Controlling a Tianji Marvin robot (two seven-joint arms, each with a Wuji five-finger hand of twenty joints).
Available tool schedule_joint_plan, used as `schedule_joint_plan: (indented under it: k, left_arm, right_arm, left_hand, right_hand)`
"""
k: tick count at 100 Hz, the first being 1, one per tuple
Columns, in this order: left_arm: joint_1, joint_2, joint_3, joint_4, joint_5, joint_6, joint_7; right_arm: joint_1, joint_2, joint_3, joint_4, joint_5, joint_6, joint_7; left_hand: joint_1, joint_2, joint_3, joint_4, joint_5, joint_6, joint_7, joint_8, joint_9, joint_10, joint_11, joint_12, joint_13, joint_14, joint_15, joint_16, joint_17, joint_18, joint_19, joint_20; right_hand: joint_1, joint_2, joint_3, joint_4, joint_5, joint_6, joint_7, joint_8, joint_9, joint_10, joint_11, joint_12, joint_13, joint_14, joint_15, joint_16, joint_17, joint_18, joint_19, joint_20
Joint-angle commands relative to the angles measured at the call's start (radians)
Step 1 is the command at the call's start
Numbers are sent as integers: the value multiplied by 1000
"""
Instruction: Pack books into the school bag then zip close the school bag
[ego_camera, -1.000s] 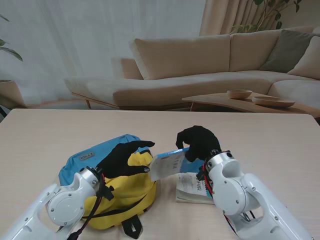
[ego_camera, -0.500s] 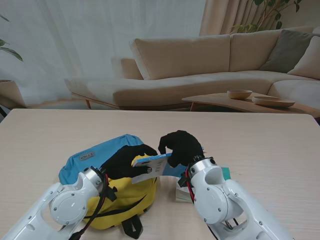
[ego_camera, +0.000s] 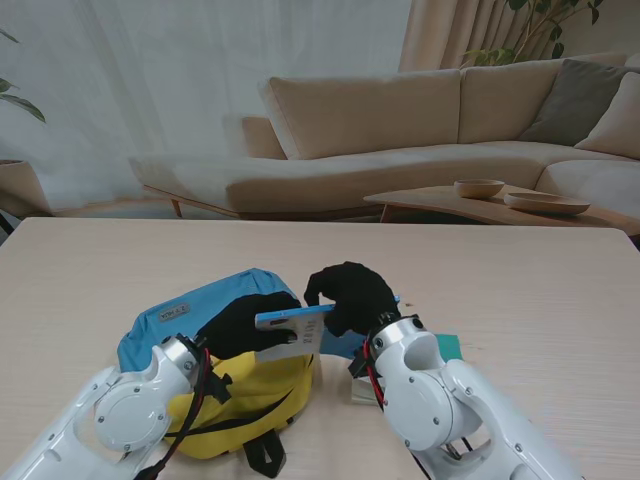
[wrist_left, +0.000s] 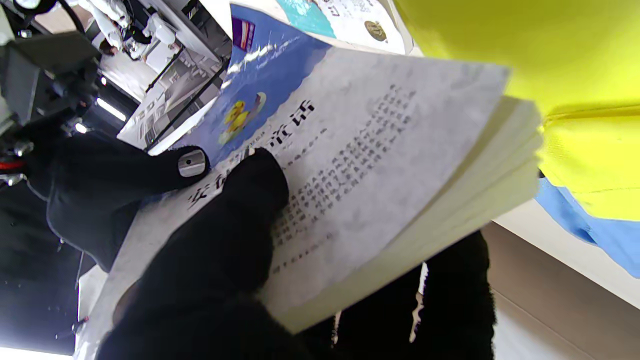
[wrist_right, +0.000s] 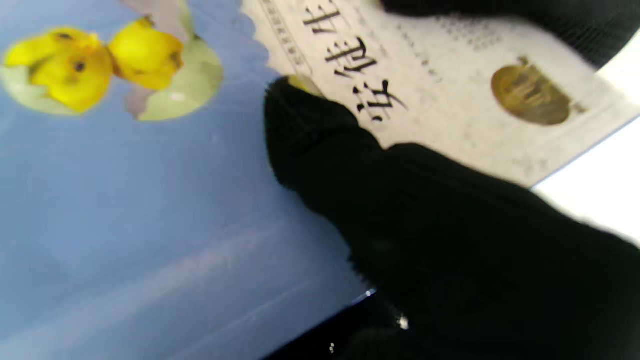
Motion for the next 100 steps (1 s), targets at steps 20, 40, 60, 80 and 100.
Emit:
schedule_joint_plan:
  k: [20, 40, 60, 80, 100]
  left_arm:
    - [46, -22, -42, -22, -42, 3, 35]
    - [91, -33, -93, -35, -35, 0, 87]
    - [143, -46, -149, -54, -30, -22, 146]
    - [184, -54, -185, -77, -58, -49, 172]
    - [198, -52, -193, -94, -125, -51, 144]
  right_arm:
    - [-35, 18, 42, -32, -5, -85, 72]
    - [-83, 24, 110, -57, 7, -164, 82]
    - [-131, 10, 174, -48, 33, -201, 7]
    - [-149, -12, 200, 14, 128, -203, -62]
    - [-152, -22, 199, 61, 242, -191, -61]
  left_hand:
    - [186, 254, 70, 56, 173, -185, 321, 444, -7, -71, 394, 198, 70, 14, 287, 161, 92, 68, 151, 171]
    - [186, 266, 81, 64, 162, -175, 343, 495, -11, -71, 438, 204, 68, 0, 318, 172, 90, 68, 144, 217]
    - [186, 263, 87, 64, 162, -171, 348, 506, -10, -69, 450, 203, 67, -2, 322, 170, 89, 67, 138, 230]
    - [186, 263, 88, 63, 162, -173, 347, 511, -11, -69, 449, 200, 65, 2, 321, 168, 84, 69, 132, 242]
    - [186, 263, 86, 62, 163, -174, 346, 512, -11, -69, 448, 199, 63, 5, 318, 166, 80, 68, 128, 246]
  right_hand:
    - [-152, 275, 16, 149, -306, -83, -138, -207, -378, 106, -361, -471, -281, -13, -496, 15, -254, -45, -152, -25]
    - [-309, 357, -119, 226, -637, 23, -287, -411, -602, 166, -762, -859, -423, -7, -896, -165, -370, -79, -301, -116]
    - [-402, 436, -222, 214, -780, 115, -313, -464, -703, 192, -811, -885, -461, -5, -983, -210, -390, -97, -352, -153]
    - [-414, 450, -241, 216, -765, 156, -284, -465, -691, 202, -780, -876, -462, 1, -972, -204, -392, -96, -347, -155]
    - [-413, 455, -248, 215, -772, 188, -278, -470, -696, 208, -769, -873, -463, 2, -960, -198, -389, -104, -331, -149]
